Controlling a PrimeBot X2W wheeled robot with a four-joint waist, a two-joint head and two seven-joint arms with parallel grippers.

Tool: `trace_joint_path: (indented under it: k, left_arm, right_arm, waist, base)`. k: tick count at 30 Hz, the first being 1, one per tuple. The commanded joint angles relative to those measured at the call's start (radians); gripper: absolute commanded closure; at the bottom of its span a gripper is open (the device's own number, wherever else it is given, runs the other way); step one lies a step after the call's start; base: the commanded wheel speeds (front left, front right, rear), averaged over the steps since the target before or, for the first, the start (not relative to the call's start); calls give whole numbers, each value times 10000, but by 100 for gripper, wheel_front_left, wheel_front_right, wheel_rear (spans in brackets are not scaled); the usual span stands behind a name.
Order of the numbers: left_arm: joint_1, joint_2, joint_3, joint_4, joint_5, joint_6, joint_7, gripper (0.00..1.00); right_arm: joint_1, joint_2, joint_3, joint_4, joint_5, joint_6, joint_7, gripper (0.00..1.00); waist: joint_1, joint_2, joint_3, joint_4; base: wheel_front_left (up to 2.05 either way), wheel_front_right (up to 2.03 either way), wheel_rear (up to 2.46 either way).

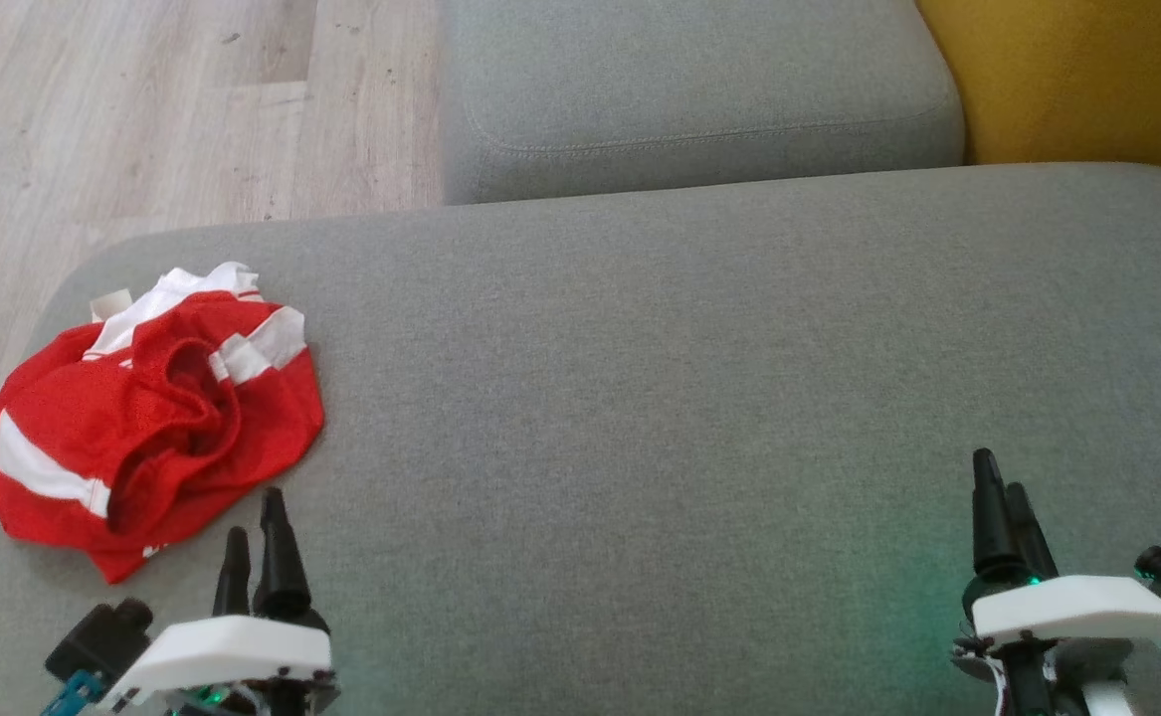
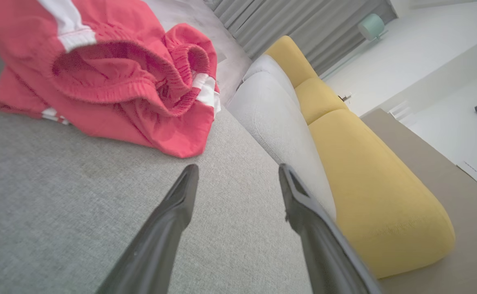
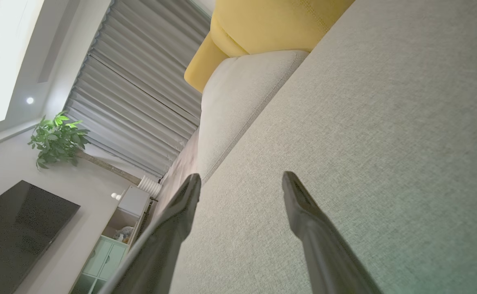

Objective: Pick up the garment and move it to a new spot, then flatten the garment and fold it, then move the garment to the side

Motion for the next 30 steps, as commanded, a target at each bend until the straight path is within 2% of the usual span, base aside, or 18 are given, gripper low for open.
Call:
trace_joint_path:
  k: [1, 30]
  left_arm:
    - [-248, 54, 12, -405, 322, 35, -141, 0]
    - [-200, 66, -722, -819, 3914, 411, -1001, 0]
  right_arm:
    - [-269, -55, 162, -387, -310, 37, -166, 0]
    - [-220, -72, 931, -727, -4276, 56, -1021, 0]
  waist:
    - [0, 0, -9, -6]
    - [0, 0, -158, -50]
  base:
    - [0, 0, 0]
    - [0, 0, 0]
